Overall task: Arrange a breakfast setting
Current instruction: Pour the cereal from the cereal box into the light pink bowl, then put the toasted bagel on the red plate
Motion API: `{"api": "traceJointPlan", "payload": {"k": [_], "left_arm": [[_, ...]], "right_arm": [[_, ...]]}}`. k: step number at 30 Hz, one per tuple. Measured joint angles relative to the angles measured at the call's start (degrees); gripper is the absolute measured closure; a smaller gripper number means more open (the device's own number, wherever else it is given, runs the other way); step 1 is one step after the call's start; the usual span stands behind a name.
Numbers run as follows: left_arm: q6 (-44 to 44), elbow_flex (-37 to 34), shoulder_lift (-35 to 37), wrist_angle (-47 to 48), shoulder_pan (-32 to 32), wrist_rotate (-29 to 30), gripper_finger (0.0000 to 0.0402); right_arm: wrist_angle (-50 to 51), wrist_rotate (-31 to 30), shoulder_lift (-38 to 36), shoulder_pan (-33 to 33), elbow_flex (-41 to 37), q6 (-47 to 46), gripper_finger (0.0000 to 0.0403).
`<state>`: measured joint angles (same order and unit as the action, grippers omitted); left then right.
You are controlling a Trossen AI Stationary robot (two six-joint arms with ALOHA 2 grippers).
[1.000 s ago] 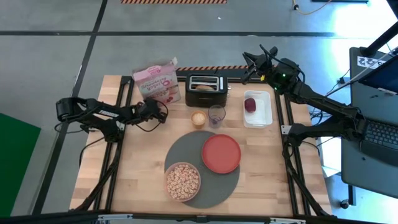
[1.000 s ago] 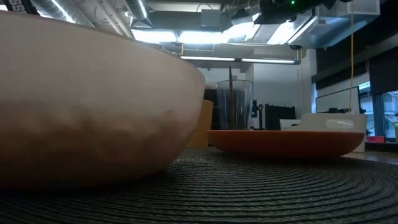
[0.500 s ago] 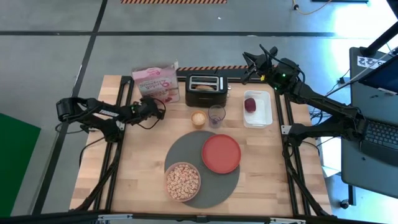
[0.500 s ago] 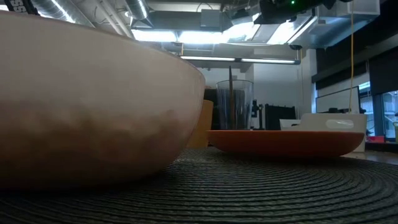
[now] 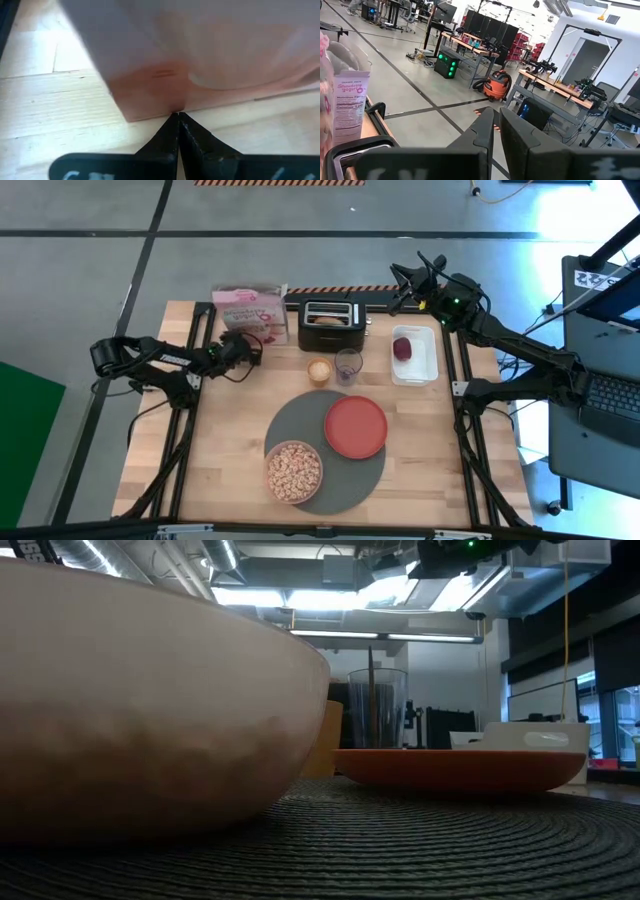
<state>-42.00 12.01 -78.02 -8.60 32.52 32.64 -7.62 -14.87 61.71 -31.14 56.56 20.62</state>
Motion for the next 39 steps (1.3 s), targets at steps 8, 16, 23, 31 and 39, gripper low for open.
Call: {"api": "traceJointPlan", "payload": {"k": [8, 16, 23, 31, 39], "left_arm": [[-0.05, -0.10, -0.09, -0.42, 1.39, 0.76, 0.0401], [-4.41, -0.24, -0.15, -0.08, 1.46, 3.28, 0.0401], [-4.42, -0.26, -0.10, 0.03, 1.45, 2.80, 0.0401], [-6.00, -0.04, 0.09, 3.06, -1.11, 2.60, 0.0402], [-13.64, -0.04, 0.13, 4.86, -5.75, 3.57, 0.0402]], "right_arm": [[0.00, 0.11, 0.00, -0.01, 0.01, 0.02, 0.0368], [0.00, 1.09, 0.00, -0.02, 0.00, 0.03, 0.0368], [0.00, 1.09, 0.00, 0.00, 0.00, 0.04, 0.0368], [0.00, 1.09, 0.00, -0.02, 0.02, 0.04, 0.0368], [0.04, 2.46, 0.00, -0.02, 0.00, 0.04, 0.0368]]}}
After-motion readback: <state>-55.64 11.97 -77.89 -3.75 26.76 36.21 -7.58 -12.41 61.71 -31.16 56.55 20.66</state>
